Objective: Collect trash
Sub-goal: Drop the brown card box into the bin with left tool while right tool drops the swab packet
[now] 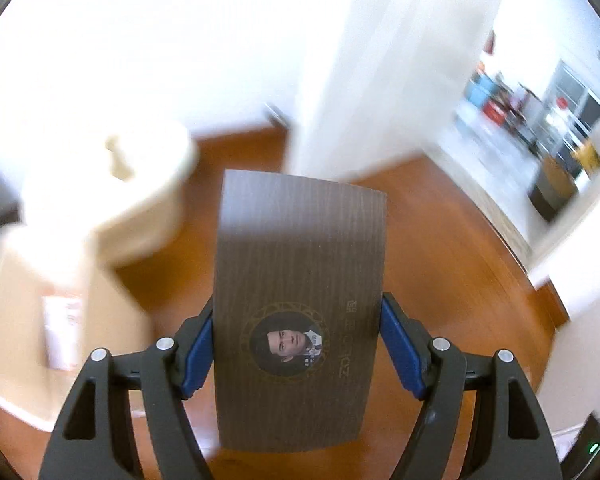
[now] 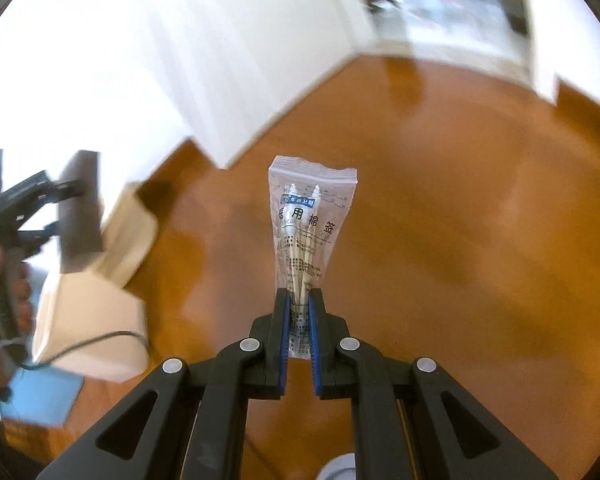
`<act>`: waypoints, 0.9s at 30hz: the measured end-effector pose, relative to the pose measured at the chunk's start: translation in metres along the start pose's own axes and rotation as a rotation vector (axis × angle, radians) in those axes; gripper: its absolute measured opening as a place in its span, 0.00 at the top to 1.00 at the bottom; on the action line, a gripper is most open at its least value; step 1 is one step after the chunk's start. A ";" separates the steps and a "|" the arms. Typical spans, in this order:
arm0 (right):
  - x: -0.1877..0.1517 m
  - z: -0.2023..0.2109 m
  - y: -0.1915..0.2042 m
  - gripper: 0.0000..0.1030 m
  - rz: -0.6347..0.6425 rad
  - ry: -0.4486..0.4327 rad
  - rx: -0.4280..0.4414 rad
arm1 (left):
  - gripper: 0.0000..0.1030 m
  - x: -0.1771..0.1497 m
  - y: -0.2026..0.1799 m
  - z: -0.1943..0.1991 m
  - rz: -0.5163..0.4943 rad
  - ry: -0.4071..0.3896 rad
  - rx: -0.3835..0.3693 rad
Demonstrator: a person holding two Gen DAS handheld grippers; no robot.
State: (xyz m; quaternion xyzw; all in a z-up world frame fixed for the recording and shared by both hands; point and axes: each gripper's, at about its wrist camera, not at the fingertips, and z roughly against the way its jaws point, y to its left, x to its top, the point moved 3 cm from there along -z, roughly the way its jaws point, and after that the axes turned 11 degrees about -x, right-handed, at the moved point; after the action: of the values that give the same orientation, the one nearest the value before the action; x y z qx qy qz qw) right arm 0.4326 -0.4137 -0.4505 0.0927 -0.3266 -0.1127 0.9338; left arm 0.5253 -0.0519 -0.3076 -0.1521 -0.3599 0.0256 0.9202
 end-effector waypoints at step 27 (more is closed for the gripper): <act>0.086 0.069 0.426 0.91 0.524 0.053 0.307 | 0.18 0.011 0.271 0.113 0.166 0.174 0.252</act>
State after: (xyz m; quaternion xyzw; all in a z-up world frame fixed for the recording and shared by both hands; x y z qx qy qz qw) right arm 0.5186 -0.0363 -0.2411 0.1483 -0.3281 0.1852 0.9143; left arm 0.4749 0.2370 -0.3025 -0.0663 -0.2591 0.1334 0.9543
